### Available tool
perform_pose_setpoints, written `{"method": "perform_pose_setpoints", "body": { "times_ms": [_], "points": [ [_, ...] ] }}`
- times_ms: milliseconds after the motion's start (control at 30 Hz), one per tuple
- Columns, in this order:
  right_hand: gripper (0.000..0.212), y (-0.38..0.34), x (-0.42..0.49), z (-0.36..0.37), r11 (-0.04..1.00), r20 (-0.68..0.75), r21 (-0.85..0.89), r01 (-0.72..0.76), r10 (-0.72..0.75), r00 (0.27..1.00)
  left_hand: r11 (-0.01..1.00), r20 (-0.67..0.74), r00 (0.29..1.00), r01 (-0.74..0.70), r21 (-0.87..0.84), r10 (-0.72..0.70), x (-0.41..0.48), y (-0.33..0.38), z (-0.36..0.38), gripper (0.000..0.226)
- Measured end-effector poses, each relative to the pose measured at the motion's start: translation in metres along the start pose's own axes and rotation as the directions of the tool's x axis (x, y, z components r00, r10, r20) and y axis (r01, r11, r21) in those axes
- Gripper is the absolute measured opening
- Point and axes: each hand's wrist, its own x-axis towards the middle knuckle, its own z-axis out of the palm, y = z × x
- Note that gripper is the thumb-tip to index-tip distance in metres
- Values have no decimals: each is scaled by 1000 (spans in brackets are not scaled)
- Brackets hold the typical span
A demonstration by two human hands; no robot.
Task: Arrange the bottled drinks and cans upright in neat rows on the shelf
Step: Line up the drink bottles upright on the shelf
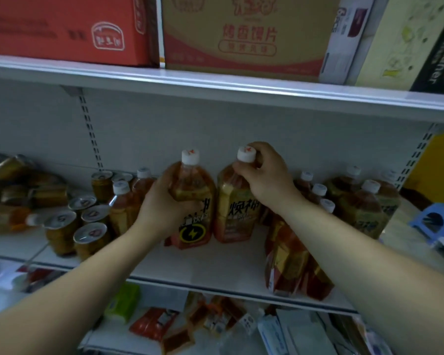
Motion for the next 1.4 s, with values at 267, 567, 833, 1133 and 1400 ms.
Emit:
{"method": "perform_pose_setpoints", "body": {
  "times_ms": [267, 567, 833, 1133, 1400],
  "points": [
    [17, -53, -54, -12, 936, -229, 339, 100, -22, 973, 987, -94, 994, -70, -145, 57, -39, 18, -53, 85],
    [11, -63, -105, -67, 1000, -385, 10, -23, 25, 923, 960, 237, 953, -128, -249, 188, -69, 42, 1, 80],
    [12, -26, -139, -164, 974, -526, -183, -137, 21, 850, 939, 415, 877, -105, -327, 242, -93, 71, 94, 80],
    [20, 102, -142, -260, 964, -451, -156, -217, 126, 884, 967, 482, 858, -62, -246, 177, -127, 104, 235, 74],
    [17, 169, -128, -304, 972, -347, -104, -213, 165, 923, 986, 364, 928, -22, -166, 82, -111, 110, 328, 68]
  ]
}}
